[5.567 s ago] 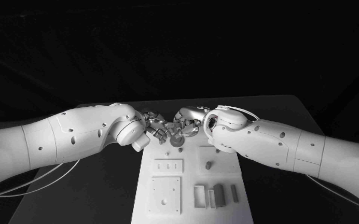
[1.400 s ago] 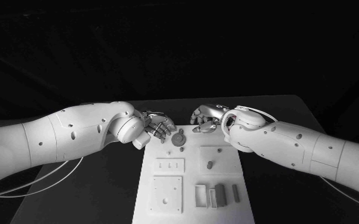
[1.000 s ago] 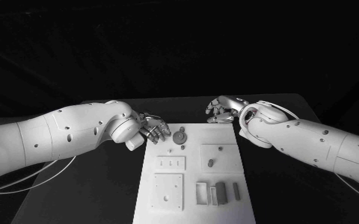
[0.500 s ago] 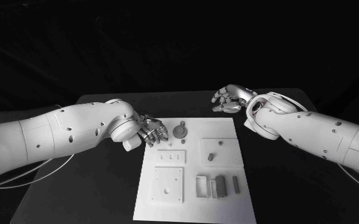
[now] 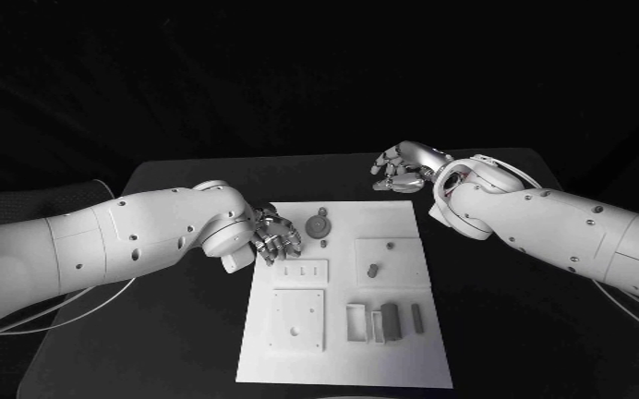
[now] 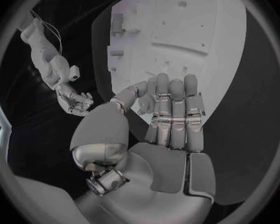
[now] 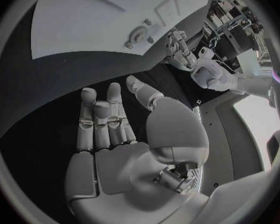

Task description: Assemble the parts on the task board

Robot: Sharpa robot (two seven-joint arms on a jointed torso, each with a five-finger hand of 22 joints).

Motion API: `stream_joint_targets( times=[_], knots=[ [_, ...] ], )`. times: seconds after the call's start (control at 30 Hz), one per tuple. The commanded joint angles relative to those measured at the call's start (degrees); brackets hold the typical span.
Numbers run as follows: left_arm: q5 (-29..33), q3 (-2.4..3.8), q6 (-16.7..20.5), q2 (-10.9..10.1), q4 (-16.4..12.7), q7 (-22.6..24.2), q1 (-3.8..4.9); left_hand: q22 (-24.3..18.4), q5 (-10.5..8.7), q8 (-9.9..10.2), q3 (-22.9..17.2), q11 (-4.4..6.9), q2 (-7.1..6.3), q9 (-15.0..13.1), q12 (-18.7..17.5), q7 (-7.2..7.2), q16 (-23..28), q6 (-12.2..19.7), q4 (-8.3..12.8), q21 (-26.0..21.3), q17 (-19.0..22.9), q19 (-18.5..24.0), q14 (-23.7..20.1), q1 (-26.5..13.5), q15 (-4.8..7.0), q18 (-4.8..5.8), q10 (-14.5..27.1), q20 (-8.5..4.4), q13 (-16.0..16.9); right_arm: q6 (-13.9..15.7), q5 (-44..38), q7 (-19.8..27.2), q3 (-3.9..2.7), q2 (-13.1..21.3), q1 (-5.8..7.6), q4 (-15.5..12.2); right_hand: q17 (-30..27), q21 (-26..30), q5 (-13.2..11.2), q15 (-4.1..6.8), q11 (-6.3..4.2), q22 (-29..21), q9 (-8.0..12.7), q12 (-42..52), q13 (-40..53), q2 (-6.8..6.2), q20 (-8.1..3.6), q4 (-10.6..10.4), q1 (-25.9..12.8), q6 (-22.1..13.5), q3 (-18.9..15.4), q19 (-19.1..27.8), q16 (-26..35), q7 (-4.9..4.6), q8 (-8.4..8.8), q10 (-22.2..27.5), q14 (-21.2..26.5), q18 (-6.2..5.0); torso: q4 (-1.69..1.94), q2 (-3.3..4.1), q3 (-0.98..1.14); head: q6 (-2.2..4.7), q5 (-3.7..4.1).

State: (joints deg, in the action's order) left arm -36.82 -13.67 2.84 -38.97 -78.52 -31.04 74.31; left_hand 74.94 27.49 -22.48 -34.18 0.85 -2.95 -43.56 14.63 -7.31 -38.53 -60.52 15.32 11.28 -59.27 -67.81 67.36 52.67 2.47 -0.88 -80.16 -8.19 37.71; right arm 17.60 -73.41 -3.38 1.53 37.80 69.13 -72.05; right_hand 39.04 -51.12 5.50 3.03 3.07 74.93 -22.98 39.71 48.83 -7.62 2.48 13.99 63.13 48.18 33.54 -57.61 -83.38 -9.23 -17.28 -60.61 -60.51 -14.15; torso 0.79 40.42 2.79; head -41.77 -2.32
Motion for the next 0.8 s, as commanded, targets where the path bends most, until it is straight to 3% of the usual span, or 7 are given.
stream_joint_targets(
  times=[0.03,0.2,0.8],
  knots=[
    [-5.1,0.05,-1.0,0.6,0.0,0.4,-0.12,1.4,-0.07,-0.2,-0.1,0.44,0.46,-0.5,0.2,5.61,-0.3,-6.0,0.0,0.3,0.1,-0.3,0.0,0.1,0.17,-1.05,0.2,-0.04,0.1,-0.3,0.4,0.7,-0.04,-0.1,-0.01,-0.2,0.0,0.3,0.2,0.04,0.0,0.7,0.1,-0.1,-0.1,0.16,-0.07,0.2,0.4,0.0,0.0,0.3,0.2,-0.27,0.07,0.2,-0.3,-0.85,-0.04,-0.01,0.03,-0.36,0.1],
    [-5.9,0.05,-1.3,1.0,0.3,0.7,-0.45,1.4,-0.65,-0.3,-0.1,0.45,0.27,-0.7,0.6,5.62,-0.6,-6.0,-0.2,0.5,0.3,-0.2,-0.2,0.0,0.18,-1.01,0.4,-0.07,0.2,-0.4,0.4,0.6,-0.05,-0.2,-0.01,-0.4,0.0,0.3,0.2,0.03,0.01,0.7,0.1,-0.1,-0.1,0.18,-0.05,0.2,0.3,0.0,0.0,0.3,0.2,-0.28,0.07,0.2,-0.3,-0.85,-0.05,-0.03,0.11,-0.47,0.2],
    [-9.0,0.07,-1.2,2.3,0.5,0.5,-1.88,1.5,-1.14,-1.4,0.1,0.97,0.14,-1.9,3.1,6.15,-2.9,-6.6,-1.1,2.1,0.8,-0.5,0.1,-0.2,0.54,-1.05,0.4,-0.45,0.7,-1.0,0.4,0.4,-0.06,-0.2,-0.01,-0.6,0.0,0.3,0.2,0.02,0.02,0.7,0.2,-0.1,-0.1,0.19,-0.01,0.1,0.2,0.0,-0.1,0.3,0.2,-0.29,0.07,0.2,-0.3,-0.85,0.02,-0.02,0.04,-1.11,0.57]
  ],
)
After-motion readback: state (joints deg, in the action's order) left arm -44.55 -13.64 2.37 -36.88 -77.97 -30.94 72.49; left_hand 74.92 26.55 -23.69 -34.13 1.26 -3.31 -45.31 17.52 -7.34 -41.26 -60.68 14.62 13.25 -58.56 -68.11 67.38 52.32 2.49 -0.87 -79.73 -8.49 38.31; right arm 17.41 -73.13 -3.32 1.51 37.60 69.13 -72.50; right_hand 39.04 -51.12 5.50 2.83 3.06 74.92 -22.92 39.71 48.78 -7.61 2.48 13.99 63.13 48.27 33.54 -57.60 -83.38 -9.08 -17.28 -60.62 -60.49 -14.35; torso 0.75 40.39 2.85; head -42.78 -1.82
